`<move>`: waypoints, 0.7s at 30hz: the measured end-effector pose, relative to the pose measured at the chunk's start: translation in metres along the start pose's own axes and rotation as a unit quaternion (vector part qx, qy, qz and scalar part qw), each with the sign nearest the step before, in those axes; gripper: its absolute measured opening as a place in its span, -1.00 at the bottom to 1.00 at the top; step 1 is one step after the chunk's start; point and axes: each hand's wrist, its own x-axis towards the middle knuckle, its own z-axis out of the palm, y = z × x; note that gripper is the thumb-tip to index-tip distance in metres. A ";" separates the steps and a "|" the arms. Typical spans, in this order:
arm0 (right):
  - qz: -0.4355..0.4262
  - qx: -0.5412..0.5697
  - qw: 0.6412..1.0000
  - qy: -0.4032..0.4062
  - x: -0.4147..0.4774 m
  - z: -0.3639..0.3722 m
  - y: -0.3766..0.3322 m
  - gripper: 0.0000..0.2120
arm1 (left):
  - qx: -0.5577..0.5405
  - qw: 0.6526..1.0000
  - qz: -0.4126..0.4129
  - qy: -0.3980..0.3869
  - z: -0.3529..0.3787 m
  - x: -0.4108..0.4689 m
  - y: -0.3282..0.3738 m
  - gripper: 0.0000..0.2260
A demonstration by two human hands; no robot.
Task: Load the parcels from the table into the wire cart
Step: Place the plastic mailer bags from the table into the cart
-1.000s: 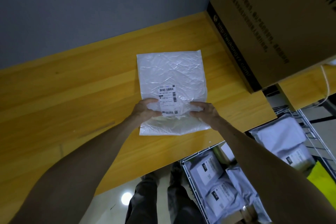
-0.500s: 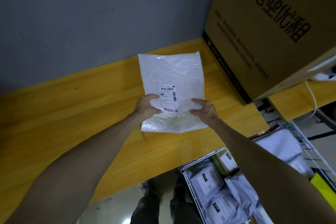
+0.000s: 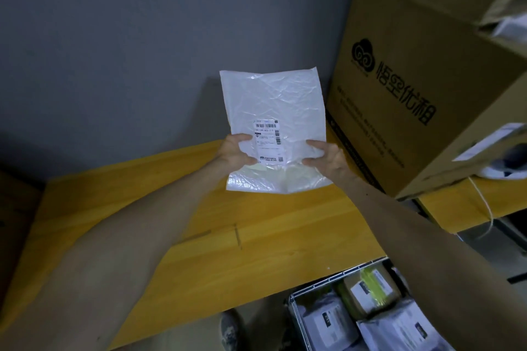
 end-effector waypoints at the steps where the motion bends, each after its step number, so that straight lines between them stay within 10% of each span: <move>1: -0.008 -0.005 1.000 0.003 0.000 -0.004 -0.010 -0.41 | 0.006 1.000 0.003 0.010 -0.007 -0.003 0.005 -0.32; 21: -0.033 -0.079 0.990 0.109 -0.070 -0.015 -0.125 -0.37 | 0.006 0.991 0.133 0.013 -0.101 -0.031 0.032 -0.34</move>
